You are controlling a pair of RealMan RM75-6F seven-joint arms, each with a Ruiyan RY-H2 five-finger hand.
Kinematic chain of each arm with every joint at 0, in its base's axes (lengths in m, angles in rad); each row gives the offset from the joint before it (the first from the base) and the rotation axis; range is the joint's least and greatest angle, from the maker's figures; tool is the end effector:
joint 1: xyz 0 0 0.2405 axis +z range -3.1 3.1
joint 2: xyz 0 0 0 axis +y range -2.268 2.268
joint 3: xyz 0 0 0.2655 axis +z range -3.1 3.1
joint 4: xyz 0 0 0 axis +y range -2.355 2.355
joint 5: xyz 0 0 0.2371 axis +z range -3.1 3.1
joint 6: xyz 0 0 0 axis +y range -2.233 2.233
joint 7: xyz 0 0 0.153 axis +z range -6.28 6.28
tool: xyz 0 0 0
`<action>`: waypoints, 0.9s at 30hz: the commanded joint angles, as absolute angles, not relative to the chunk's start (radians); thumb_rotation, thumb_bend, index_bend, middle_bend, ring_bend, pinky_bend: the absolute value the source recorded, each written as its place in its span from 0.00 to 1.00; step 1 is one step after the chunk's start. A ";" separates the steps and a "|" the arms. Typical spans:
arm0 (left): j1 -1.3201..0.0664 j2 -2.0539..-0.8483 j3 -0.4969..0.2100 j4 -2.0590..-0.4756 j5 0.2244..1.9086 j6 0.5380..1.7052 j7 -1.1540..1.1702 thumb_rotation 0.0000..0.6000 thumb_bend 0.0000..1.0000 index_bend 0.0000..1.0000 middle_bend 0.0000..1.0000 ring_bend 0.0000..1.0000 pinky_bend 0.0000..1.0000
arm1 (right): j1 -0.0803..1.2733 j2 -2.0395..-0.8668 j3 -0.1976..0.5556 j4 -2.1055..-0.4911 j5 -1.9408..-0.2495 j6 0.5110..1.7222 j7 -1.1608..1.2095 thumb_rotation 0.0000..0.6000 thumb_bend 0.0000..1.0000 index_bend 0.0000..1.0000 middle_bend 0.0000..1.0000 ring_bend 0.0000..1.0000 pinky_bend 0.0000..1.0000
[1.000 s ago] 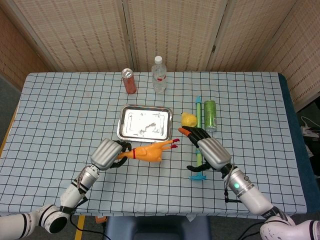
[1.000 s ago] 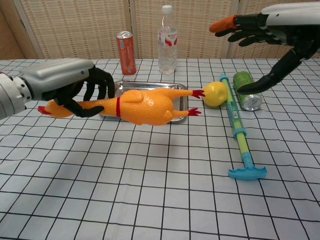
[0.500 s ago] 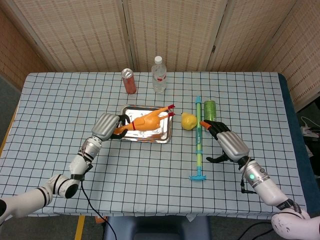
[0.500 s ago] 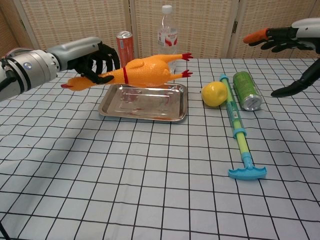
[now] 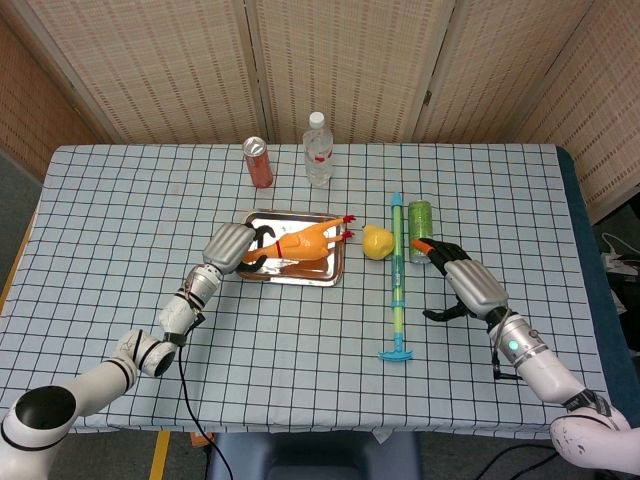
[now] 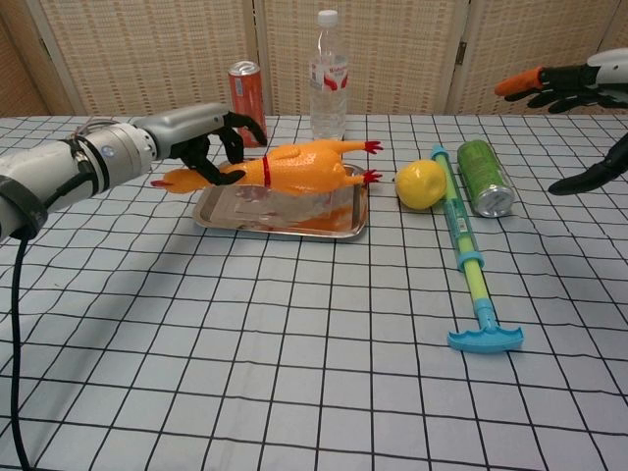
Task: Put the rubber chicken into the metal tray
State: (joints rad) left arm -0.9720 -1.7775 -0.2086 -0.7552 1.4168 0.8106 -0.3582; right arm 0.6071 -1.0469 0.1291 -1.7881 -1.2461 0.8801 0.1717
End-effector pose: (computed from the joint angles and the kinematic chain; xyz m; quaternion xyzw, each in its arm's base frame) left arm -0.1413 0.4790 -0.0583 -0.7292 -0.3774 -0.4344 0.3704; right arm -0.2063 -0.3308 0.0806 0.6810 -0.5096 0.3826 0.3608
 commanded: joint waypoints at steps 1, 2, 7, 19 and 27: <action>-0.982 -1.781 -0.189 -0.739 1.445 0.822 -0.431 1.00 0.49 0.00 0.07 0.07 0.33 | 0.598 -1.038 0.124 -1.794 -1.261 0.893 0.162 1.00 0.13 0.00 0.00 0.00 0.00; -0.983 -1.776 -0.186 -0.744 1.448 0.823 -0.443 1.00 0.47 0.00 0.03 0.03 0.29 | 0.594 -1.035 0.121 -1.796 -1.267 0.897 0.157 1.00 0.13 0.00 0.00 0.00 0.00; -0.985 -1.740 -0.167 -0.801 1.468 0.824 -0.504 1.00 0.43 0.00 0.00 0.00 0.24 | 0.574 -1.016 0.108 -1.811 -1.293 0.919 0.143 1.00 0.13 0.00 0.00 0.00 0.00; -0.806 -1.446 -0.080 -1.294 1.580 1.148 -0.357 1.00 0.42 0.00 0.00 0.00 0.18 | 0.410 -0.935 0.031 -1.902 -1.463 1.157 0.059 1.00 0.13 0.00 0.00 0.00 0.00; -0.396 -1.265 0.124 -1.454 1.598 1.544 -0.160 1.00 0.42 0.00 0.00 0.00 0.10 | 0.200 -0.980 -0.093 -1.888 -1.588 1.395 -0.234 1.00 0.13 0.00 0.00 0.00 0.00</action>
State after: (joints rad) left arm -0.6116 -1.3728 0.0019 -1.4180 1.5768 1.3354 -0.2835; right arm 0.3020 -0.9496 -0.0338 -1.8984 -1.5212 1.2734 -0.1182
